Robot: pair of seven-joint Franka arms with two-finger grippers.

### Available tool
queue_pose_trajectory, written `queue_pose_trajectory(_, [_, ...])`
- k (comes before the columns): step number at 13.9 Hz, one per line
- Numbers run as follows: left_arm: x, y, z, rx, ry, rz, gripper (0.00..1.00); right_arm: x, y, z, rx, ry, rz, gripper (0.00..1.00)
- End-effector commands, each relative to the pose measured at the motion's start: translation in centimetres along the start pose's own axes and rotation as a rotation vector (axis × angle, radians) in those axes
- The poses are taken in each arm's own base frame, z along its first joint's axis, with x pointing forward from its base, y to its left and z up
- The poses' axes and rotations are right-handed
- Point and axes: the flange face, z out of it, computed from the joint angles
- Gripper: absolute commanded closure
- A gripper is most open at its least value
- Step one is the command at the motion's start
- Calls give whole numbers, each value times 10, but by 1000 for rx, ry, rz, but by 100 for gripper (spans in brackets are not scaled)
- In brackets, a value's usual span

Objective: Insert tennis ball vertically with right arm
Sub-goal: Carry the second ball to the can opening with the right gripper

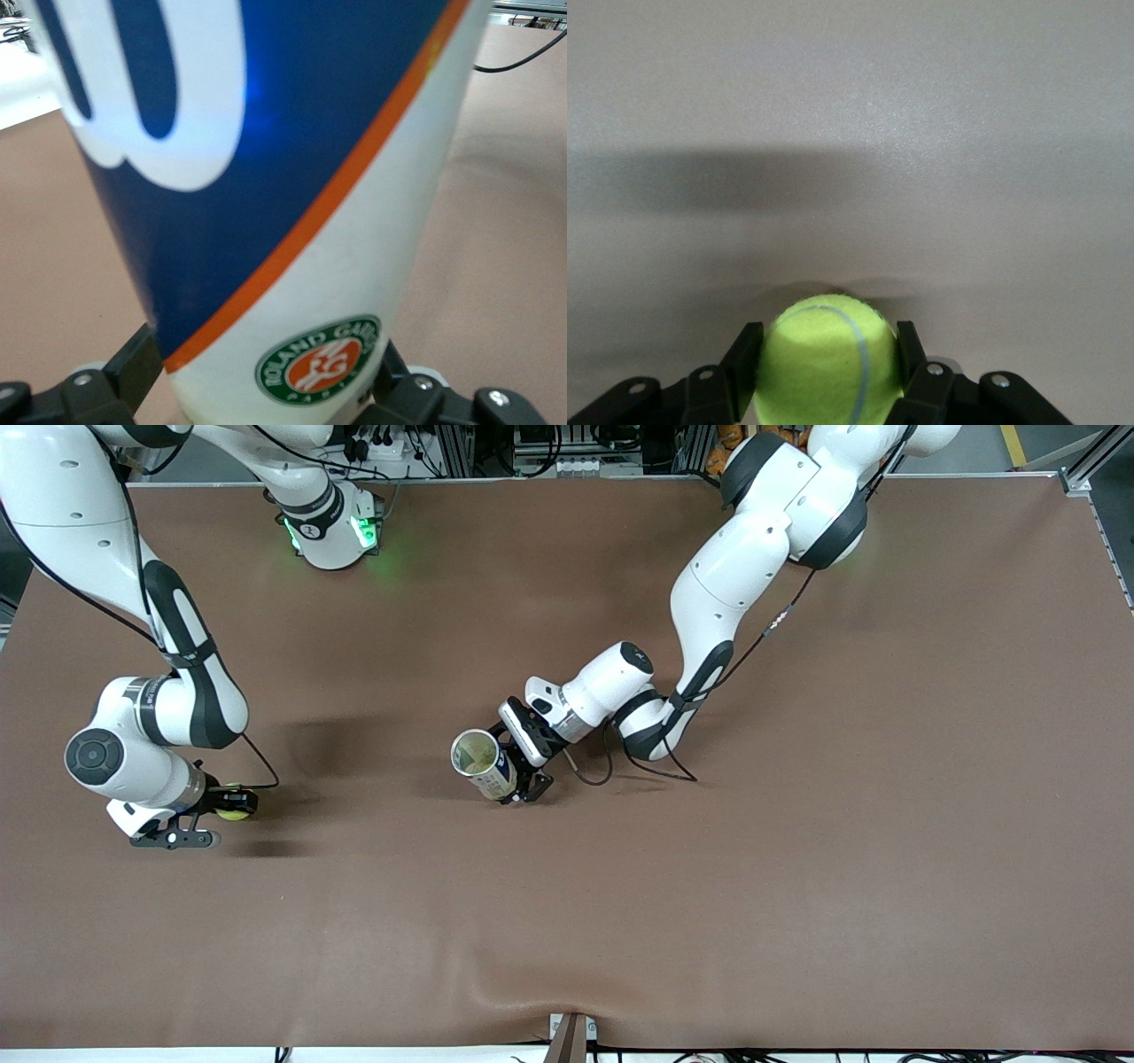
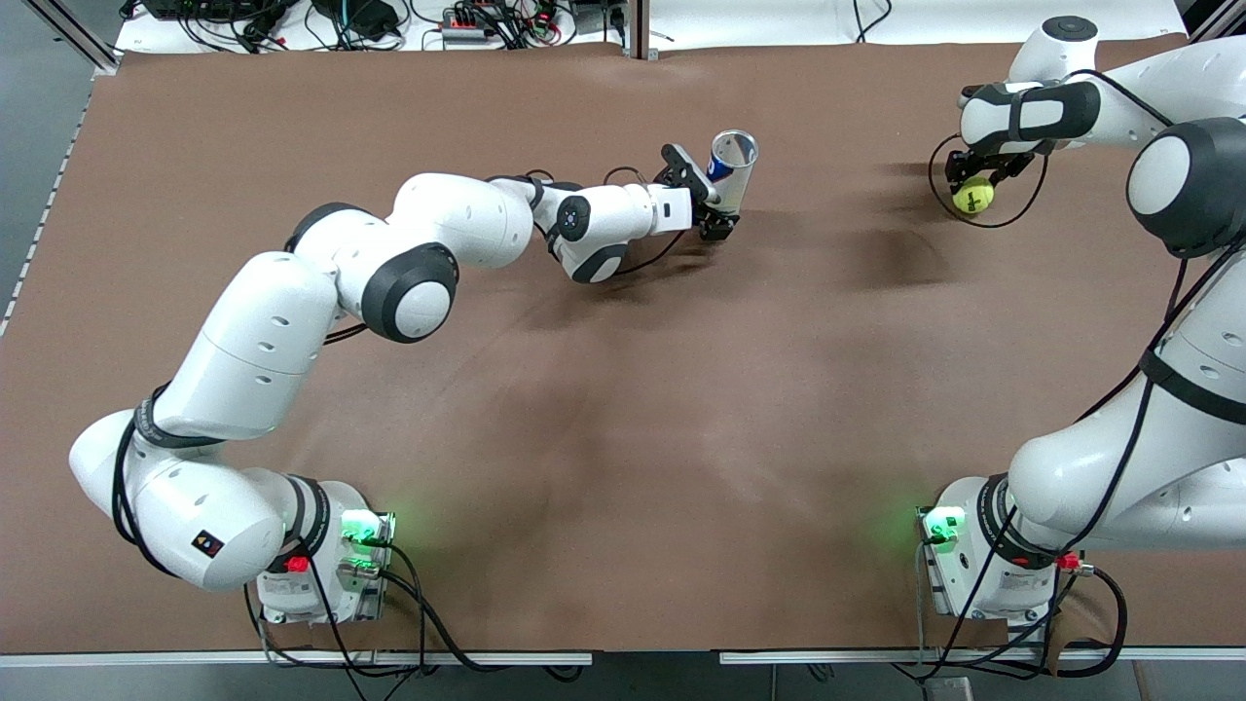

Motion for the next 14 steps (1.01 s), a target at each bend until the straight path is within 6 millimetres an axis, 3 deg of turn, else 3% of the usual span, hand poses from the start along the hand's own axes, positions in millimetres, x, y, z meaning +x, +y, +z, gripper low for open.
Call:
queue_pose_trajectory(1, [-1, -1, -1, 2, 12, 6, 0, 5, -2, -23, -11, -9, -20, 100])
queue_pose_trajectory(5, [-5, 1, -2, -2, 2, 5, 0, 14, -35, -81, -25, -112, 31, 100])
queue_pose_trajectory(10, [-5, 0, -3, -1, 2, 4, 0, 6, -131, -127, -3, -175, 132, 100])
queue_pose_trajectory(12, [-4, 1, -2, -2, 3, 5, 0, 9, -175, -160, 4, -190, 194, 100])
queue_pose_trajectory(14, [-5, 0, -3, -2, 0, 3, 0, 10, -203, -198, 44, -215, 248, 100])
